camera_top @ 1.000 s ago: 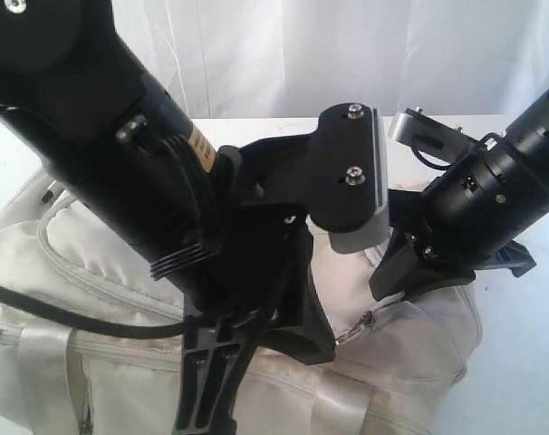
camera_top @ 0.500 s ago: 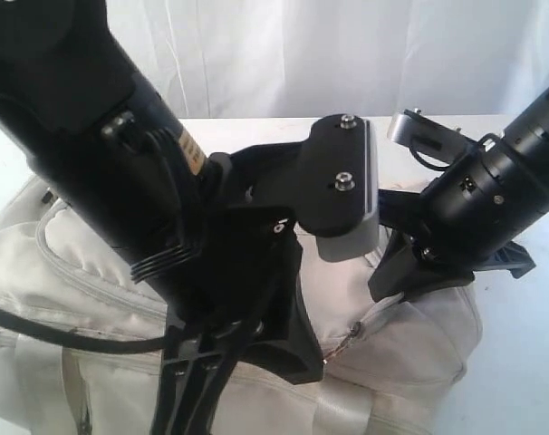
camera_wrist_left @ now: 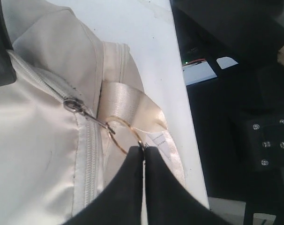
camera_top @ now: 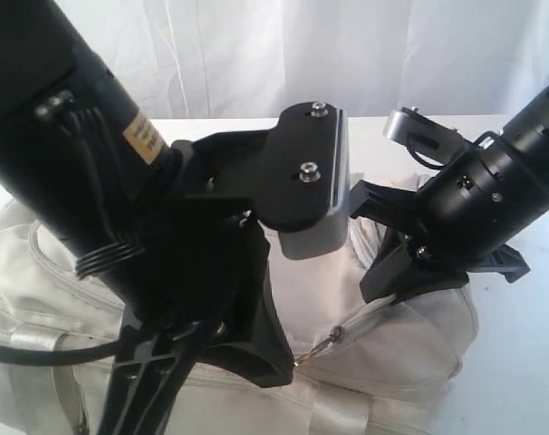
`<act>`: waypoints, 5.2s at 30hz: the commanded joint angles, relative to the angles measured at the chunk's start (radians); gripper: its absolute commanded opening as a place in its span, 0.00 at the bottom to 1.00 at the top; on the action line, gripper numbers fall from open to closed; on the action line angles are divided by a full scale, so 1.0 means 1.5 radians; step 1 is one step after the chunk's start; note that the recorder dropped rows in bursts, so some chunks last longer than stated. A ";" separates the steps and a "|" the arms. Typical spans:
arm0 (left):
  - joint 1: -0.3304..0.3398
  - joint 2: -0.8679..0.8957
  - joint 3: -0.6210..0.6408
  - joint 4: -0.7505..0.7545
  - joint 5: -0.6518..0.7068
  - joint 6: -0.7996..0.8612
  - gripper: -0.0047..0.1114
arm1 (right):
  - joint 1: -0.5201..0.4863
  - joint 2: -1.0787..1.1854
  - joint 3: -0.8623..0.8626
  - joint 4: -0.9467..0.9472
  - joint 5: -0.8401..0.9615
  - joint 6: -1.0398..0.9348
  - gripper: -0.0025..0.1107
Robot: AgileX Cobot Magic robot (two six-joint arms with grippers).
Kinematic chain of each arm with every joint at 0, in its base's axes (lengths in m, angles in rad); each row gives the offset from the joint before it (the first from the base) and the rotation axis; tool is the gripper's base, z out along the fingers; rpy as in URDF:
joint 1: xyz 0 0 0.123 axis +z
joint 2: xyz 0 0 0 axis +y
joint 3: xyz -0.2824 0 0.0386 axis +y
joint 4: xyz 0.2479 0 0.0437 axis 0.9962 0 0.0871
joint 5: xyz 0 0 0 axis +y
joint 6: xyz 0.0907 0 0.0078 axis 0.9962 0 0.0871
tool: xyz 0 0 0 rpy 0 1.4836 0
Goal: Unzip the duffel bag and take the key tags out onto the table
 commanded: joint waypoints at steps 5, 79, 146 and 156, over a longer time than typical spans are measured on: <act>-0.010 -0.032 0.002 -0.025 0.165 -0.046 0.04 | -0.016 0.005 0.002 -0.137 -0.108 0.005 0.02; -0.010 -0.305 0.234 0.524 0.090 -0.474 0.04 | -0.047 -0.017 -0.009 0.131 -0.125 -0.445 0.37; -0.010 -0.305 0.234 0.514 0.099 -0.570 0.04 | 0.406 0.079 -0.060 0.045 -0.337 -0.589 0.02; -0.010 -0.305 0.234 0.663 0.143 -0.633 0.04 | 0.406 0.045 -0.059 -0.048 -0.255 -0.519 0.02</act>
